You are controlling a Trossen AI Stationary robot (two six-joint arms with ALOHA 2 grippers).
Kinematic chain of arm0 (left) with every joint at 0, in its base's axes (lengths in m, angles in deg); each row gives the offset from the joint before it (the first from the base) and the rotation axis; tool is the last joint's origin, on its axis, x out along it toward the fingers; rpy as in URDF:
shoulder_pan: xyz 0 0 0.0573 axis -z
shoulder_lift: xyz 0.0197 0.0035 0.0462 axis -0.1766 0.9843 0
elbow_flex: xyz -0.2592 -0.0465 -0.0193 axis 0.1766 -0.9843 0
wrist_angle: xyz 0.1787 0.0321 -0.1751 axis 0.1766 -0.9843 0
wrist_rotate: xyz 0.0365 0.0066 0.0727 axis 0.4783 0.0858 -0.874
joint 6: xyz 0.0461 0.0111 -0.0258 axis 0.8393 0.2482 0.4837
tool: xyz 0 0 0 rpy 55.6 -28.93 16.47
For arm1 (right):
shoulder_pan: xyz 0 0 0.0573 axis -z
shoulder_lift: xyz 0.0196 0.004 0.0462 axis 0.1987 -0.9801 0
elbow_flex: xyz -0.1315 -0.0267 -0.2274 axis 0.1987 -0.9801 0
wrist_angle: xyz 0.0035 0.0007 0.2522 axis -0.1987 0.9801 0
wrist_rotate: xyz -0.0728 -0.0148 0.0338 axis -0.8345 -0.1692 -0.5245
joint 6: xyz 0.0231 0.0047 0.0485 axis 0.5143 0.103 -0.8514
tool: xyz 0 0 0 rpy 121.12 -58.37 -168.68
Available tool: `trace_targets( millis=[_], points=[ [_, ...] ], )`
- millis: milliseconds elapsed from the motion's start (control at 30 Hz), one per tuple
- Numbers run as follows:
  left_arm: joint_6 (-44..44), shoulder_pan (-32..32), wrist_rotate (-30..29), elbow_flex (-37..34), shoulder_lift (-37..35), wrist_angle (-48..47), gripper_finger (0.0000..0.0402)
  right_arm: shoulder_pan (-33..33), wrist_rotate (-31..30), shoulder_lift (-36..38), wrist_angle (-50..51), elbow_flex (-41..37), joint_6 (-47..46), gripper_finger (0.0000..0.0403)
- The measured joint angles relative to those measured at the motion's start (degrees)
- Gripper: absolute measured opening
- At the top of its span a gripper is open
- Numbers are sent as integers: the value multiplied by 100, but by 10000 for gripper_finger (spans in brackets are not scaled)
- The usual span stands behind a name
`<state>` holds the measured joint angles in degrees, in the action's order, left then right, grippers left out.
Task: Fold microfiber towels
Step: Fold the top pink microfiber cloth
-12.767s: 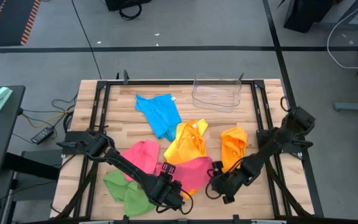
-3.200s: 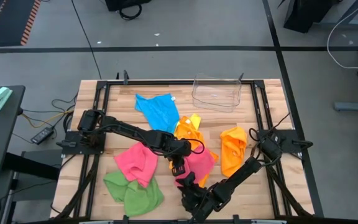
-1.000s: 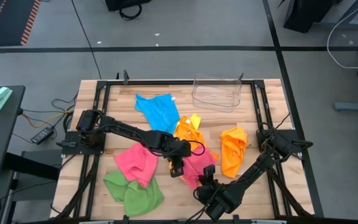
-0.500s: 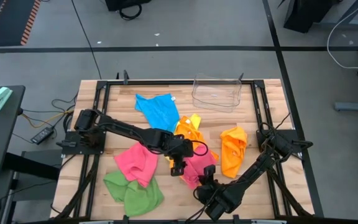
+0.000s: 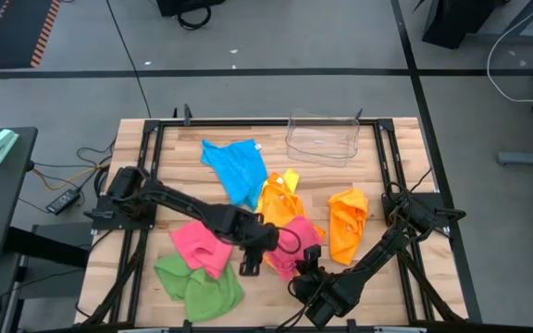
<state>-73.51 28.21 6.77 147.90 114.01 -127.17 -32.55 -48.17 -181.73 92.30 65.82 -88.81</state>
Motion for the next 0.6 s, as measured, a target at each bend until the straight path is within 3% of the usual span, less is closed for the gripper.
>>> trace_targets(
  millis=[233,600],
  points=[
    [-40,162,-1288,-451,0,554,183,0,16,0,1,0,-28,62],
    [-54,84,-1348,-494,143,1198,177,0,17,0,13,0,-24,147]
  ],
)
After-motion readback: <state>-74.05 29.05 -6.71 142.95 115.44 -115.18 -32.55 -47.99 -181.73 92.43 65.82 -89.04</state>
